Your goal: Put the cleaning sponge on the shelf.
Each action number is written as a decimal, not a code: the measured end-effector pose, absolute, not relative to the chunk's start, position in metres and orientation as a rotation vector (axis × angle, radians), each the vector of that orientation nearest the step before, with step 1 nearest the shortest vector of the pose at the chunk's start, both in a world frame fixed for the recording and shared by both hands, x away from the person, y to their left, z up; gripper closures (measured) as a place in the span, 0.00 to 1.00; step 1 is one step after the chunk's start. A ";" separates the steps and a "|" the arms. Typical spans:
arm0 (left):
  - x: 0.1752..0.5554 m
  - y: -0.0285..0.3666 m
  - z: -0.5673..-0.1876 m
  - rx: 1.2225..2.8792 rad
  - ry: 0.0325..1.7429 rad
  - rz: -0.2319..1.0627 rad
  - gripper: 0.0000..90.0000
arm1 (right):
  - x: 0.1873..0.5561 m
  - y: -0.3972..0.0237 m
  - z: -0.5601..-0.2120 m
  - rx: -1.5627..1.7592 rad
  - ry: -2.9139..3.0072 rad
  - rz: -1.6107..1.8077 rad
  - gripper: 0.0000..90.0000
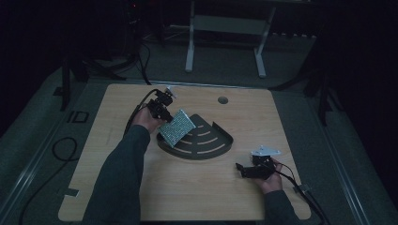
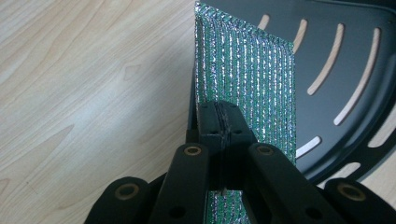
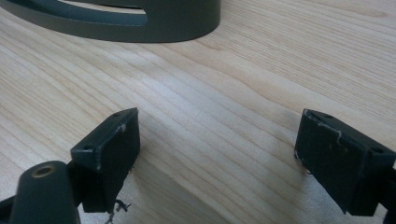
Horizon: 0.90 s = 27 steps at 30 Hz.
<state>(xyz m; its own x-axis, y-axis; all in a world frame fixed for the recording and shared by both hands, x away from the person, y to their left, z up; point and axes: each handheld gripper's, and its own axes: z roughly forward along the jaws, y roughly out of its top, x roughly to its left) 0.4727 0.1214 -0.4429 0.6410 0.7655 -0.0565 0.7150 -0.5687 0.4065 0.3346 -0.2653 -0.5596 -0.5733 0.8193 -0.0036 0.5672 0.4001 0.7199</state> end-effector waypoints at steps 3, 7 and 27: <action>0.474 0.121 -0.446 2.480 1.175 0.183 1.00 | 0.335 -0.265 -0.560 1.198 2.305 0.977 0.15; 0.474 0.118 -0.449 2.494 1.169 0.193 1.00 | 0.335 -0.265 -0.560 1.197 2.305 0.977 0.15; 0.473 0.110 -0.465 2.560 1.161 0.191 0.99 | 0.335 -0.265 -0.560 1.198 2.305 0.977 0.15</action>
<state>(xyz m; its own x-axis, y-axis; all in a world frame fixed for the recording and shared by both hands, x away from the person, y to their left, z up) 0.4727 0.1101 -0.4648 0.6605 0.7507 -0.0114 0.7076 -0.6173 0.3440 0.3346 -0.2653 -0.5596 -0.5734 0.8193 -0.0038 0.5670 0.4001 0.7201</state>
